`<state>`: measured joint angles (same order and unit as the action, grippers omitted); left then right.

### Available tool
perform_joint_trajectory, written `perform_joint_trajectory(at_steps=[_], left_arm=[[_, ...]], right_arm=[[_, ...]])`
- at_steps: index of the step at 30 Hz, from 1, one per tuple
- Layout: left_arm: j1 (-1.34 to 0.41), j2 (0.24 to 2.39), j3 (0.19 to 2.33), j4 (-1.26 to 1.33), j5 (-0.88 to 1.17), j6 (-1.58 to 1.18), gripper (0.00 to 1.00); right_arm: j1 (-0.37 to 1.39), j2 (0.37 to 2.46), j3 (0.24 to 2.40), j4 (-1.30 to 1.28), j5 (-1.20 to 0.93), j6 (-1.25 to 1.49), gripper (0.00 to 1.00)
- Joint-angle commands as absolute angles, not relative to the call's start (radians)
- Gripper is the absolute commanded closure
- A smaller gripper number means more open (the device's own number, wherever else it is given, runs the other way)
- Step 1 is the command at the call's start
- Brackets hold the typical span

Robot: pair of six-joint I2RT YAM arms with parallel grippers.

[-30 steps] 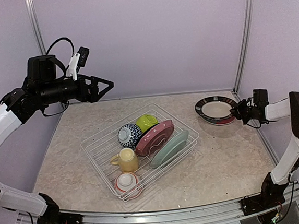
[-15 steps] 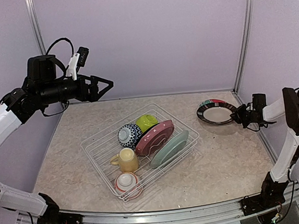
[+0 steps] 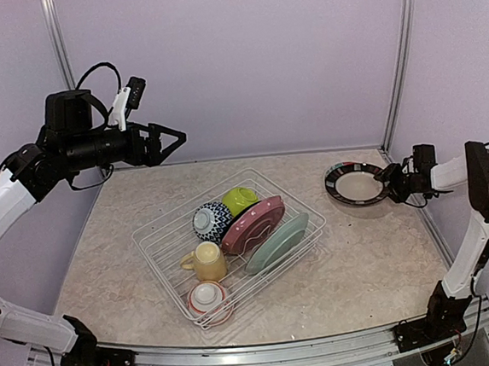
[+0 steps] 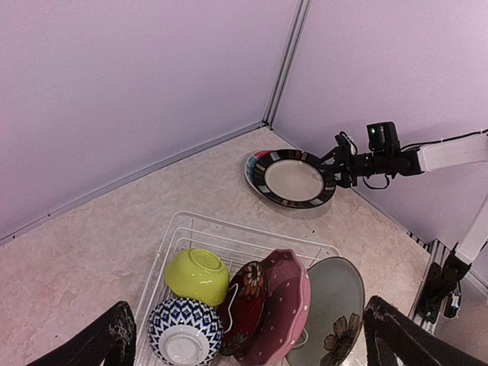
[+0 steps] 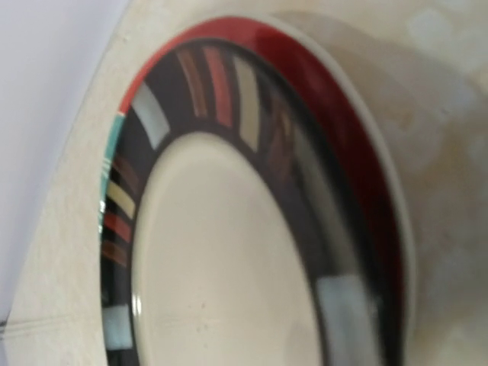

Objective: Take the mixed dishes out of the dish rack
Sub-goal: Place the plate with another plate.

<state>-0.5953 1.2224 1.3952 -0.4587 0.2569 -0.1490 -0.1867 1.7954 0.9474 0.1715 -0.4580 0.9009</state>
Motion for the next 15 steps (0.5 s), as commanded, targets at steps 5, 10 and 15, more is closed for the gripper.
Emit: perform_joint_trajectory(at_steps=[5, 10, 15], left_arm=[[-0.594, 1.236, 1.406, -0.469, 0.28, -0.161, 0.01], [-0.603, 1.236, 1.409, -0.477, 0.271, -0.155, 0.01], [-0.608, 1.237, 1.41, -0.48, 0.27, -0.152, 0.01]], right_arm=[[-0.193, 1.703, 0.911, 0.101, -0.409, 0.793, 0.25], [-0.184, 1.718, 0.906, 0.11, -0.401, 0.802, 0.21], [-0.174, 1.751, 0.934, 0.099, -0.381, 0.804, 0.28]])
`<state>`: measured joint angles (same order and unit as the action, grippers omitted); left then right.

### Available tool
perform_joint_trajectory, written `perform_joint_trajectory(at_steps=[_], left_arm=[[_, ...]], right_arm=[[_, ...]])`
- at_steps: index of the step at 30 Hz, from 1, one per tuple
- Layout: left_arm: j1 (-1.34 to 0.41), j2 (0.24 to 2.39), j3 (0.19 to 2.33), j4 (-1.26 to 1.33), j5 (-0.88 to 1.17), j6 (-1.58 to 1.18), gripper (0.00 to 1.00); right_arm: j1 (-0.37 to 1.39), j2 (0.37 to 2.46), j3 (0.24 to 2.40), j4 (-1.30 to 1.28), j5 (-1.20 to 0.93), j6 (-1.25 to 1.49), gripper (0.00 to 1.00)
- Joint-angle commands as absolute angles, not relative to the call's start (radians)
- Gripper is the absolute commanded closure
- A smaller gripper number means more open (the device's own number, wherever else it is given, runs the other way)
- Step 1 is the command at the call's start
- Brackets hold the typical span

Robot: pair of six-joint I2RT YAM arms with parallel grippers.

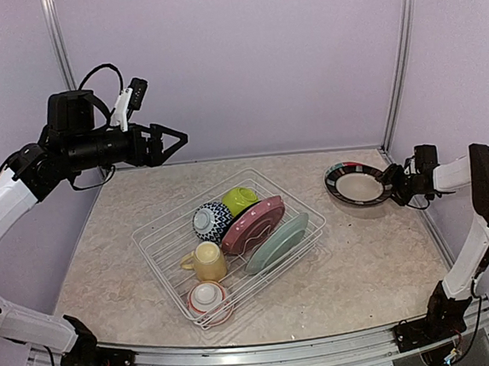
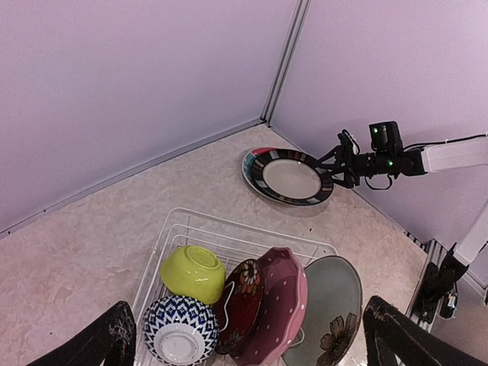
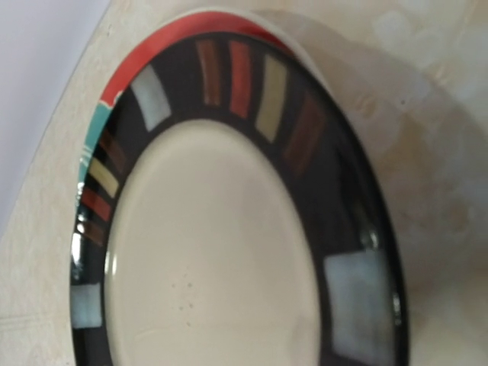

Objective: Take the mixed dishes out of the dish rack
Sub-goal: Place the plate with another plate, then adjust the plate at the center of the board.

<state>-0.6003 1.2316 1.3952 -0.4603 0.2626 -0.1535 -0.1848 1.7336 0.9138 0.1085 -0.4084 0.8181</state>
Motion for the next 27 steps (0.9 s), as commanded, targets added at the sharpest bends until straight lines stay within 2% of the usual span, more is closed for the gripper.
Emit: perform_joint_trajectory(at_steps=[1, 5, 7, 9, 12, 14, 16, 18, 21, 27], left_arm=[[-0.609, 1.236, 1.411, -0.481, 0.27, -0.152, 0.01], [-0.611, 1.238, 1.414, -0.485, 0.268, -0.15, 0.01], [-0.611, 1.238, 1.413, -0.486, 0.266, -0.152, 0.01], [-0.612, 1.238, 1.413, -0.485, 0.264, -0.148, 0.01], [-0.612, 1.242, 1.412, -0.485, 0.262, -0.146, 0.01], [-0.612, 1.246, 1.412, -0.486, 0.262, -0.148, 0.01], [-0.614, 1.25, 1.413, -0.487, 0.262, -0.147, 0.01], [-0.615, 1.254, 1.416, -0.491, 0.262, -0.148, 0.01], [-0.621, 1.258, 1.413, -0.489, 0.26, -0.145, 0.01], [-0.648, 1.29, 1.416, -0.503, 0.227, -0.127, 0.01]], right_arm=[[-0.17, 1.757, 0.943, 0.094, -0.375, 0.803, 0.29], [-0.155, 1.799, 0.97, 0.088, -0.351, 0.813, 0.44], [-0.152, 1.814, 0.981, 0.091, -0.335, 0.818, 0.45], [-0.152, 1.821, 0.987, 0.086, -0.331, 0.813, 0.4], [-0.15, 1.801, 0.987, 0.044, -0.316, 0.777, 0.21], [-0.15, 1.769, 0.974, 0.023, -0.306, 0.753, 0.13], [-0.15, 1.74, 0.965, 0.008, -0.306, 0.732, 0.07], [-0.15, 1.721, 0.965, -0.025, -0.304, 0.714, 0.06], [-0.15, 1.69, 0.936, -0.015, -0.304, 0.714, 0.08], [-0.15, 1.713, 0.899, 0.063, -0.344, 0.752, 0.27]])
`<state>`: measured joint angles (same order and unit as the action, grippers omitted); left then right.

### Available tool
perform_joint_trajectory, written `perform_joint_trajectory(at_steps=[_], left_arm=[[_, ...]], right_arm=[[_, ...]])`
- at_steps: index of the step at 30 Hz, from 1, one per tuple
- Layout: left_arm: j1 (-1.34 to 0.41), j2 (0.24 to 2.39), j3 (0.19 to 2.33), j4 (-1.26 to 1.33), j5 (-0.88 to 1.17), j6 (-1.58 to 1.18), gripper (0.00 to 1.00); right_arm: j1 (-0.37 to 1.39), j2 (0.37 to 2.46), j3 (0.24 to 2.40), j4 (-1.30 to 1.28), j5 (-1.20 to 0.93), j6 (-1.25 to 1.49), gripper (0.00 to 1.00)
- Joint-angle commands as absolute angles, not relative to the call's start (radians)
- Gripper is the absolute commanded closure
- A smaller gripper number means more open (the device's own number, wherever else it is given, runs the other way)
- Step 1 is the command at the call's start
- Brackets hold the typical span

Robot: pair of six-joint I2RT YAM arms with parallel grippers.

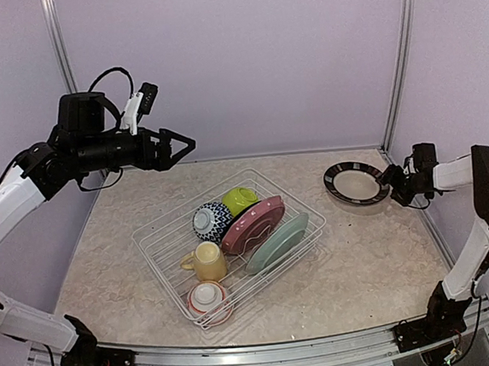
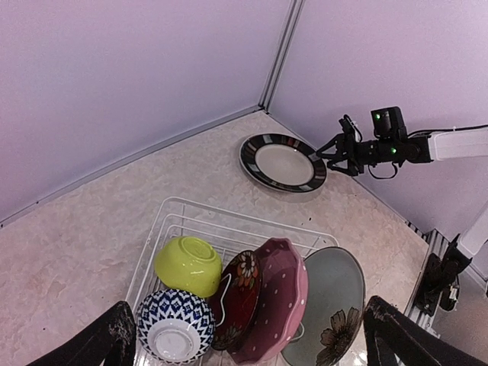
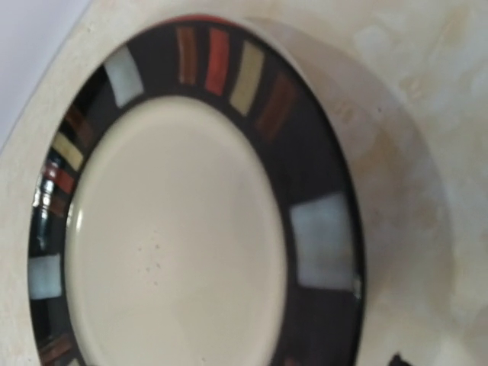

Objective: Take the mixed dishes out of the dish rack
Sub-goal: Adjust the plate at the center of the board.

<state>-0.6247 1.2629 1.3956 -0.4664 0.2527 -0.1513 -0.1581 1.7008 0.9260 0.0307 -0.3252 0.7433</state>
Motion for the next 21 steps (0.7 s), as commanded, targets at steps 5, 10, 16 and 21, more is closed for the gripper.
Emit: perform_joint_trajectory(at_steps=[5, 10, 16, 21], left_arm=[[-0.677, 1.292, 1.417, -0.514, 0.183, -0.101, 0.01], [-0.681, 1.292, 1.417, -0.512, 0.185, -0.102, 0.01], [-0.687, 1.3, 1.417, -0.513, 0.201, -0.11, 0.01], [-0.703, 1.331, 1.429, -0.521, 0.26, -0.13, 0.01]], right_arm=[[-0.15, 1.749, 0.901, 0.113, -0.357, 0.778, 0.47], [-0.148, 1.8, 0.919, 0.155, -0.379, 0.801, 0.61], [-0.145, 1.787, 0.924, 0.138, -0.38, 0.789, 0.55], [-0.128, 1.619, 0.879, 0.019, -0.324, 0.66, 0.31]])
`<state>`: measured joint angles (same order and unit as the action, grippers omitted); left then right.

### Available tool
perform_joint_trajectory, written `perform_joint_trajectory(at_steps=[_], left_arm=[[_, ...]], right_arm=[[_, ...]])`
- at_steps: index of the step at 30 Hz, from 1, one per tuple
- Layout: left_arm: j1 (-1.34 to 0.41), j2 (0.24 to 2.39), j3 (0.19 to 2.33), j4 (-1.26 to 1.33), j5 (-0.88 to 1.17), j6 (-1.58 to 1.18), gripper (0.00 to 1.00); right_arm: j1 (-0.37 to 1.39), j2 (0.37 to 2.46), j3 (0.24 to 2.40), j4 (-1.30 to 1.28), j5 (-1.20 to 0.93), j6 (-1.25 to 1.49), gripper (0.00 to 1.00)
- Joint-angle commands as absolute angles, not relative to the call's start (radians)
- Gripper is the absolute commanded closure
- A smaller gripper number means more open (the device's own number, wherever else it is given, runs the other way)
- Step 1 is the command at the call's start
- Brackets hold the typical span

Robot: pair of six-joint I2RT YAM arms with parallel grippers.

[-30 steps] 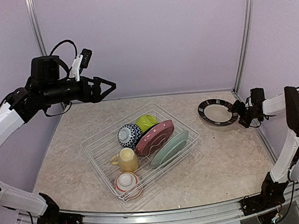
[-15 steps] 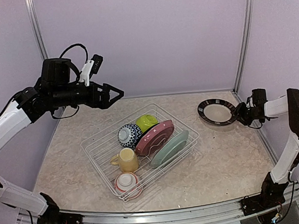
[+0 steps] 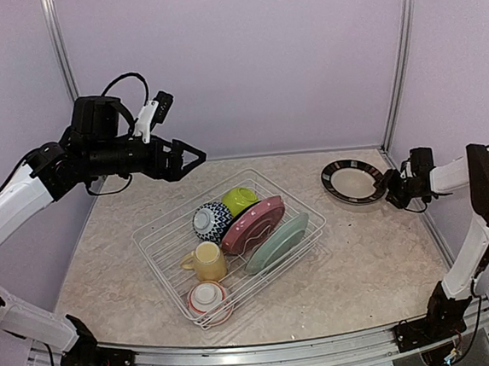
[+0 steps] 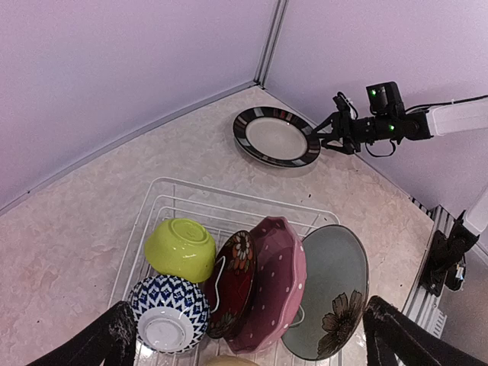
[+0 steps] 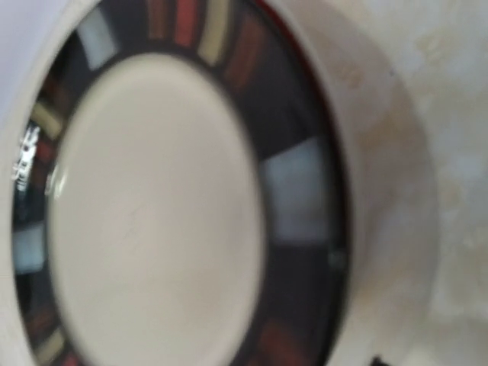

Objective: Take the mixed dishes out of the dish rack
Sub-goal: Adjust the plate at the center of the board, then grab the plate from the dish rack.

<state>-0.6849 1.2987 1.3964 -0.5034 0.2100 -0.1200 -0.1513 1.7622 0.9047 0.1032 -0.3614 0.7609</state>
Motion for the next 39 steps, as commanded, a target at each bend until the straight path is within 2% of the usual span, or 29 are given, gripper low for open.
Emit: perform_joint_trajectory(at_steps=[1, 5, 8, 17, 25, 34, 39], left_arm=[[-0.71, 1.342, 1.432, -0.523, 0.275, -0.139, 0.01], [-0.731, 1.39, 1.438, -0.515, 0.366, -0.18, 0.01], [-0.755, 1.434, 1.454, -0.523, 0.412, -0.206, 0.02], [-0.856, 1.565, 1.494, -0.5, 0.61, -0.328, 0.1], [-0.904, 1.658, 1.546, -0.562, 0.587, -0.327, 0.2], [-0.975, 1.806, 1.658, -0.662, 0.514, -0.321, 0.27], [-1.0, 1.857, 1.712, -0.719, 0.384, -0.31, 0.39]], right_arm=[[-0.125, 1.586, 0.867, -0.002, -0.319, 0.633, 0.26], [-0.073, 1.467, 0.84, -0.096, -0.286, 0.54, 0.11], [-0.015, 1.393, 0.827, -0.153, -0.241, 0.5, 0.06], [0.103, 1.214, 0.759, -0.223, -0.225, 0.491, 0.01], [0.106, 1.069, 0.739, -0.291, -0.155, 0.477, 0.0], [0.107, 1.027, 0.714, -0.26, -0.269, 0.497, 0.0], [0.107, 0.991, 0.728, -0.283, -0.288, 0.499, 0.0]])
